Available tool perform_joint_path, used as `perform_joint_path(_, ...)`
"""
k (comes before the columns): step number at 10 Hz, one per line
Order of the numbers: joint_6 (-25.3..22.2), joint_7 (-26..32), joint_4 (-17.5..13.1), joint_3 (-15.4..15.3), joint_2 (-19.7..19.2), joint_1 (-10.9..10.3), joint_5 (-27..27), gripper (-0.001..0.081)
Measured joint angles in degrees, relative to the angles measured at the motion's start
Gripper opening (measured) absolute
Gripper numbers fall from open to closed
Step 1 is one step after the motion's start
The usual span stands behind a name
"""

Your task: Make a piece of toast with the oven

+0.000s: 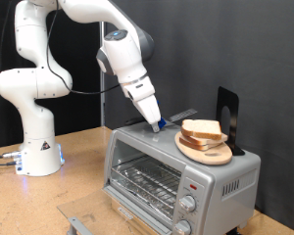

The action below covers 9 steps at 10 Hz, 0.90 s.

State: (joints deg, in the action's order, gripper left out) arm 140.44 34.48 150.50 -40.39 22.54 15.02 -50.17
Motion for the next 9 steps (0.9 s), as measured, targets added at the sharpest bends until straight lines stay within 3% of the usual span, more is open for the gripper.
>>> perform_joint_path(2, 0.07, -0.03, 0.0, -0.6, 0.04, -0.27, -1.07, 0.0538)
perform_joint_path(3, 0.07, -0.03, 0.0, -0.84, 0.11, -0.29, -1.55, 0.0538)
perform_joint_path(4, 0.06, -0.03, 0.0, -0.93, 0.15, -0.35, -1.84, 0.0482)
perform_joint_path(9, -3.57, -0.26, 0.0, 0.35, 1.23, 0.39, -1.12, 0.0482)
